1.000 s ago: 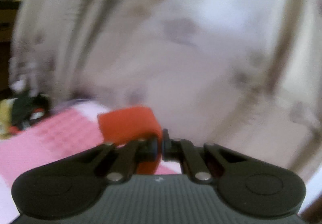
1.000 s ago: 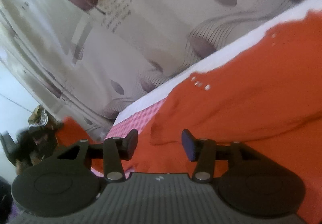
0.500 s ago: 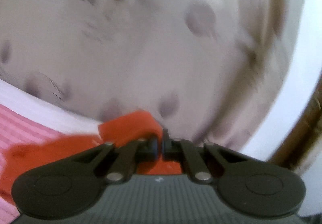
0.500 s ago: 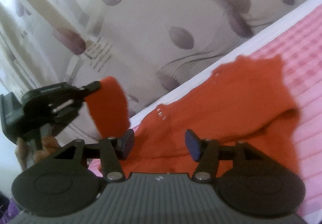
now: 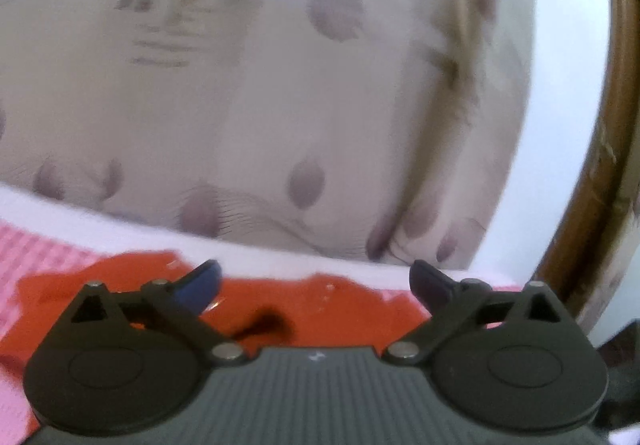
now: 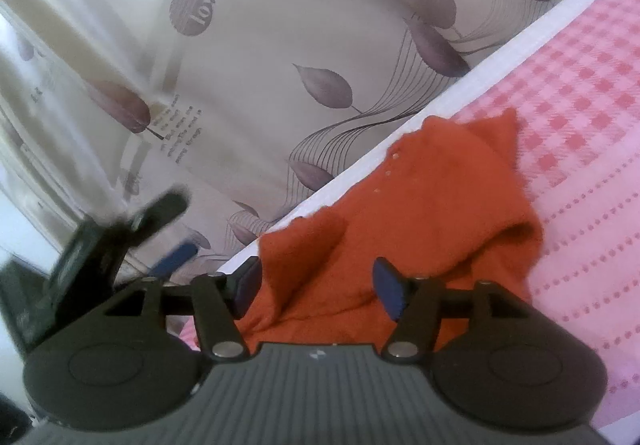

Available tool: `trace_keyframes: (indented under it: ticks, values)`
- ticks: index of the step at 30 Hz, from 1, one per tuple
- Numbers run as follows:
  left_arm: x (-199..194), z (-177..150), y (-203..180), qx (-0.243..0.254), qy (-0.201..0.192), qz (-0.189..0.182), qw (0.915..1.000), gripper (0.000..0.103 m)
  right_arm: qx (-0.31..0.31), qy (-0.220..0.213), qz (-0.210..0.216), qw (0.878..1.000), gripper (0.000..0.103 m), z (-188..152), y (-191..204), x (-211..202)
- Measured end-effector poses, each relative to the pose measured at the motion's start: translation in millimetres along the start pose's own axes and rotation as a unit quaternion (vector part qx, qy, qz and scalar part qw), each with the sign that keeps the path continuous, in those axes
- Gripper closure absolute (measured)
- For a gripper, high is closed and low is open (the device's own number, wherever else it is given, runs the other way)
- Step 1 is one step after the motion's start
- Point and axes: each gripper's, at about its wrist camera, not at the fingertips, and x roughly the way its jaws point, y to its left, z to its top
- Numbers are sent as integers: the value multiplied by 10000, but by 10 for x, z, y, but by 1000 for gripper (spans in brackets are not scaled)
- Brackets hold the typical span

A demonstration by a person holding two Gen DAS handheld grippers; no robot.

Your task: Fold small clothes

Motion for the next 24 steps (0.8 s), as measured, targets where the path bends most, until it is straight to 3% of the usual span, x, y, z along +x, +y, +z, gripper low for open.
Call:
trace_keyframes:
  ticks: [5, 11, 14, 16, 18, 19, 20, 22, 23, 24]
  values:
    - [-361, -221, 609, -715, 98, 576, 9957, 2, -729, 246, -202, 9968, 37, 27, 400, 216]
    - [-483, -560, 1051, -1261, 163, 1220, 9844, 2, -1899, 620, -1026, 9745, 36, -152, 869, 673]
    - [-466, -605, 1103, -1426, 235, 1246, 9816, 2, -2748, 656, -1450, 9482, 36, -334, 1121, 873]
    - [-510, -598, 1060, -1283, 59, 1256, 9837, 2, -3401, 661, -1768, 9213, 36, -446, 1270, 1067]
    - [-522, -602, 1003, -1099, -75, 1270, 9858, 2, -4043, 775, -2106, 8867, 38, -548, 1361, 1290]
    - [-527, -602, 968, -1004, -121, 1282, 9866, 2, -4228, 856, -2230, 8741, 45, -583, 1377, 1389]
    - [-533, -604, 943, -917, -156, 1284, 9873, 2, -4410, 932, -2350, 8611, 60, -612, 1377, 1486]
    - [-550, -612, 906, -794, -210, 1315, 9879, 2, -4677, 992, -2606, 8387, 76, -617, 1336, 1628]
    - [-545, -599, 889, -755, -217, 1340, 9879, 2, -4626, 982, -2617, 8414, 91, -579, 1304, 1628]
    - [-541, -600, 880, -728, -208, 1339, 9881, 2, -4400, 898, -2562, 8560, 98, -479, 1249, 1571]
